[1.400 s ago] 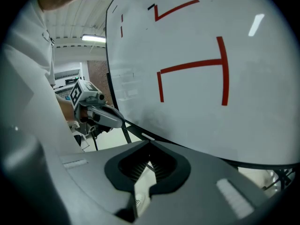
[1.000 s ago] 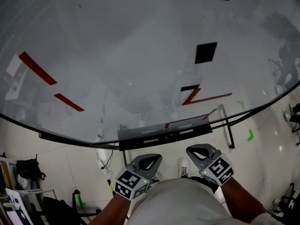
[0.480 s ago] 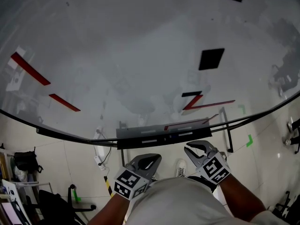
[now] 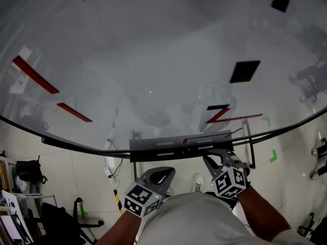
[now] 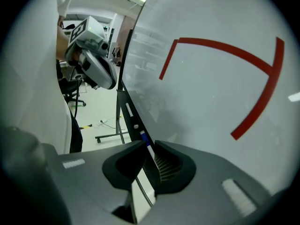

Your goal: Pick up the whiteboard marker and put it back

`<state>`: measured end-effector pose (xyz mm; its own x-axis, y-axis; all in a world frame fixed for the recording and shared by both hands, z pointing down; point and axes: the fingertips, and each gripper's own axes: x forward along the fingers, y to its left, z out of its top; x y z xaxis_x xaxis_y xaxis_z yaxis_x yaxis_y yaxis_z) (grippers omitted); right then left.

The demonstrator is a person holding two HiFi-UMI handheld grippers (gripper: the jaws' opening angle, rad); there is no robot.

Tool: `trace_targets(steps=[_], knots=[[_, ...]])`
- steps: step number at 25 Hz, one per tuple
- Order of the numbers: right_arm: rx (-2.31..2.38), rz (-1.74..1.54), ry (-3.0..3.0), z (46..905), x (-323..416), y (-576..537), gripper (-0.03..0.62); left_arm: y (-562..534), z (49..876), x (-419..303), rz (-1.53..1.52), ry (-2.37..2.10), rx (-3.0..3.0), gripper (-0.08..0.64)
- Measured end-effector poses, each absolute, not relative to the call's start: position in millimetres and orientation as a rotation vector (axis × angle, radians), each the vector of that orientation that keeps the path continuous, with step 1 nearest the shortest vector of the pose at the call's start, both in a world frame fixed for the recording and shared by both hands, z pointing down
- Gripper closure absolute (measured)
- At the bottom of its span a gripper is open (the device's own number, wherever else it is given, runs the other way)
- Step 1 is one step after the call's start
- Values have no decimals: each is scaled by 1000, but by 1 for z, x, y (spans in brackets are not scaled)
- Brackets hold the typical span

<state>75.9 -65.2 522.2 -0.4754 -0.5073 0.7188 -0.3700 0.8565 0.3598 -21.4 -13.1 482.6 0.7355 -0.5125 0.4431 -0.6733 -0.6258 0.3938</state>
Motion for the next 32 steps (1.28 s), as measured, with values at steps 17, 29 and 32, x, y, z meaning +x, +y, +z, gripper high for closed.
trace_targets(steps=[17,29,32], knots=[[496,-457,-1843,561,76,-79,549,-11,483,-27,368,-918,2361,543],[462,-483,-1794,572,74,-82,549,-11,481,-29,365,-935,2363,543],[460,-482,-1793,573,73,-83,551,-9,483,-31,370,-932,2356,543]])
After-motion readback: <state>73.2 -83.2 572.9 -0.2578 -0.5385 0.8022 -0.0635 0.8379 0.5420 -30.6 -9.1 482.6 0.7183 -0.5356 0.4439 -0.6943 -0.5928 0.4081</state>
